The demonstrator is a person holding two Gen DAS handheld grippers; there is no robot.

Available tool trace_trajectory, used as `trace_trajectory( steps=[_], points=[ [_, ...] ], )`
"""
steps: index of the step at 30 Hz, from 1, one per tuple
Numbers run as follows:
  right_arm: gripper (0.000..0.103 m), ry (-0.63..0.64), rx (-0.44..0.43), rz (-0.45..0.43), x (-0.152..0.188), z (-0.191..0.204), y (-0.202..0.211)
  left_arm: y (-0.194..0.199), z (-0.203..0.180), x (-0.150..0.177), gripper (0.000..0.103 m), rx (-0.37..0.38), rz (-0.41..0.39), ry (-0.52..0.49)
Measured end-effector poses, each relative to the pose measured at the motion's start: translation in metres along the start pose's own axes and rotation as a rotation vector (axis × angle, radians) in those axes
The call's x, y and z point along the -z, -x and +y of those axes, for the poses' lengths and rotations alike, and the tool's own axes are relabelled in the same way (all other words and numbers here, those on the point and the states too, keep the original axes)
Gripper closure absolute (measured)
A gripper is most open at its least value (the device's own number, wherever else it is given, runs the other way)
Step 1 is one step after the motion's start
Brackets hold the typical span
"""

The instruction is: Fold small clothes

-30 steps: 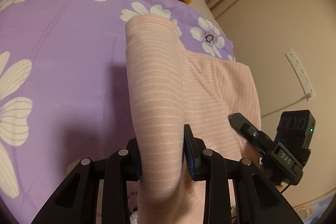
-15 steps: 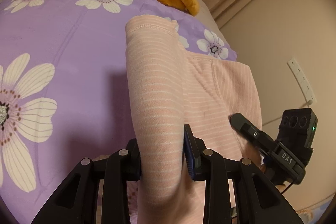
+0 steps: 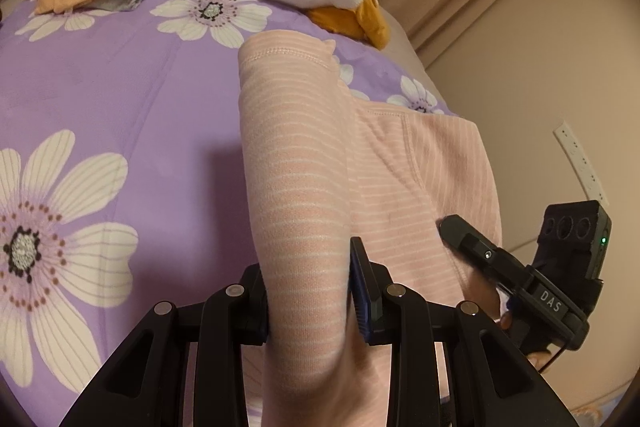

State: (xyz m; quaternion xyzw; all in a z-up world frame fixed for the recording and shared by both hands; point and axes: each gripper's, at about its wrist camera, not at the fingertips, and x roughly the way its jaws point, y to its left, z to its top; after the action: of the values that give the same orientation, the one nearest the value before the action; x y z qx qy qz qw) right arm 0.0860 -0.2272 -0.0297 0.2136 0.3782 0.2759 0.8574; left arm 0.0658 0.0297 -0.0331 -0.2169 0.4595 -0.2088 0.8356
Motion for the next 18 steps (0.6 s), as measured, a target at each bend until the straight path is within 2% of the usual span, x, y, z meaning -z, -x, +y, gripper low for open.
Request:
trace_trajectory(
  steps=[18],
  points=[
    [0.079, 0.03, 0.039, 0.008, -0.022, -0.001, -0.047, -0.022, 0.028, -0.033, 0.073, -0.047, -0.018, 0.007]
  ],
)
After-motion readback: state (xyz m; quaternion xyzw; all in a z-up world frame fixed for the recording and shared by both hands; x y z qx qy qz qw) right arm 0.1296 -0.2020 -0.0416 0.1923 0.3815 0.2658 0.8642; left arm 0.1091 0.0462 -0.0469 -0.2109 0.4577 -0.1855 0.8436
